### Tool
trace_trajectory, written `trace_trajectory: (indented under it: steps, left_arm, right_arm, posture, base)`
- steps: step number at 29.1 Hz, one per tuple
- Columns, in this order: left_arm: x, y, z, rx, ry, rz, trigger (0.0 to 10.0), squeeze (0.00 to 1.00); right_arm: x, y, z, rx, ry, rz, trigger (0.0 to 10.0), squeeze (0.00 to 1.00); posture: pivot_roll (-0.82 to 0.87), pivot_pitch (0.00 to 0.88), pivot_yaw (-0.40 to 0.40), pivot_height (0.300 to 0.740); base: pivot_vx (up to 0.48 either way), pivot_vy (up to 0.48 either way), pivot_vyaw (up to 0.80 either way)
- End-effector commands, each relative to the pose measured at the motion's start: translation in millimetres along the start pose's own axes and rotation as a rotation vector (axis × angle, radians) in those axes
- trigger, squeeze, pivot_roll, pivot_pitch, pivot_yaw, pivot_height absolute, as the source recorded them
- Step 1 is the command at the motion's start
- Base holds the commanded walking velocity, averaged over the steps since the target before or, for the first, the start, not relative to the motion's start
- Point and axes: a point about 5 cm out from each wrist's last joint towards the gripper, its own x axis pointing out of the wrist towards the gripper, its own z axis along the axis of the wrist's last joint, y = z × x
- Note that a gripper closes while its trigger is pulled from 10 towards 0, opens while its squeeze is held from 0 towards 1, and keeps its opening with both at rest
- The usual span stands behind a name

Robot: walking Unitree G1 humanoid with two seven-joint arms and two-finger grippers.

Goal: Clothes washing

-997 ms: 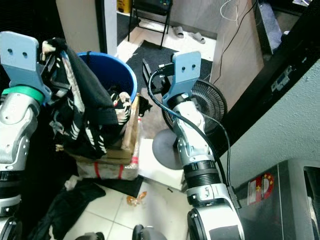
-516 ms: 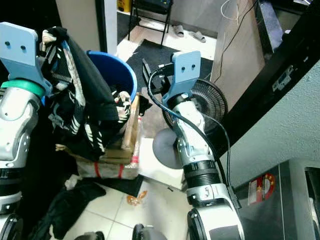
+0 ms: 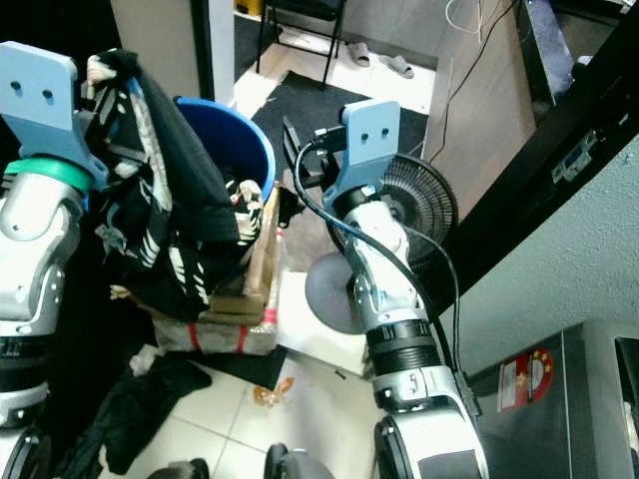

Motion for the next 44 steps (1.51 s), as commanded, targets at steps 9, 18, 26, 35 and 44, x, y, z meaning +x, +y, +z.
trace_trajectory:
  steps: [9,18,26,35,44]
  left_arm:
    - [-42.8,-45.8,-37,0.003,0.176,-0.264,10.0,0.0]
    - [-32.4,-25.1,-65,0.056,0.292,-0.119,10.0,0.0]
    - [2.8,-1.5,-26,0.015,0.136,-0.011,10.0,0.0]
    - [28.9,9.2,31,-0.13,-0.072,0.056,10.0,0.0]
    - [30.2,19.9,115,-0.156,-0.399,0.037,10.0,0.0]
  right_arm:
    - [-13.8,-1.7,-12,-0.019,0.055,0.024,10.0,0.0]
    - [-5.8,2.9,-22,0.009,0.087,0.014,10.0,0.0]
    - [5.0,5.2,-20,0.042,0.085,0.012,10.0,0.0]
    - [11.0,7.3,-16,0.05,0.058,0.001,10.0,0.0]
    - [10.6,-5.6,-5,0.045,0.008,-0.067,10.0,0.0]
  posture:
    - [0.08,0.074,-0.048,0.74]
    - [0.08,0.082,-0.059,0.74]
    - [0.09,0.087,-0.066,0.74]
    - [0.08,0.09,-0.064,0.74]
    - [0.08,0.087,-0.062,0.74]
  base:
    - [0.0,0.0,0.0]
    - [0.0,0.0,0.0]
    - [0.0,0.0,0.0]
    - [0.0,0.0,0.0]
    - [0.0,0.0,0.0]
